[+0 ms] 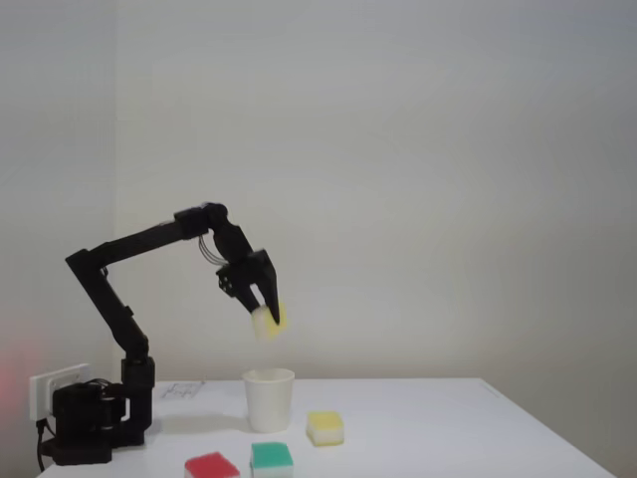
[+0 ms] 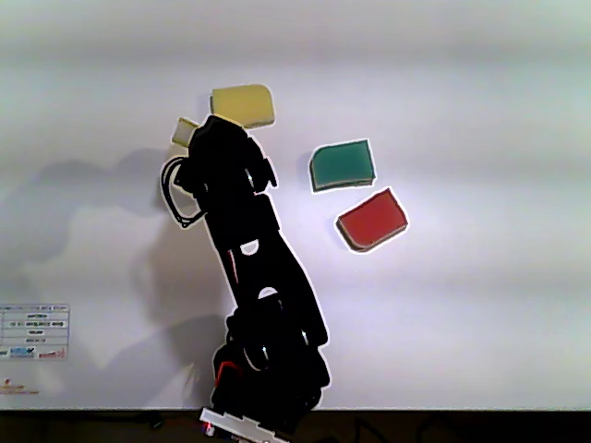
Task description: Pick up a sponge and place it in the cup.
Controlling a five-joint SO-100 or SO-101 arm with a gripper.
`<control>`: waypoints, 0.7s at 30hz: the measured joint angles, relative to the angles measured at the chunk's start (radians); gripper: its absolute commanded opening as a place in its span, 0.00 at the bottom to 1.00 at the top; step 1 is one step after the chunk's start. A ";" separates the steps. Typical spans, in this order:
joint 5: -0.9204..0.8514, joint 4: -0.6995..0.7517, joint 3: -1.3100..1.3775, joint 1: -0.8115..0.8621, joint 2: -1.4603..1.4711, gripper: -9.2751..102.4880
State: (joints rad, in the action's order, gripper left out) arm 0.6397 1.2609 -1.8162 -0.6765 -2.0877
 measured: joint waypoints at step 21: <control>-0.003 -0.221 -0.215 0.029 -0.032 0.24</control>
State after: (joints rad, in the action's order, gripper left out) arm 0.6366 1.0400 -2.0310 -0.6473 -2.1200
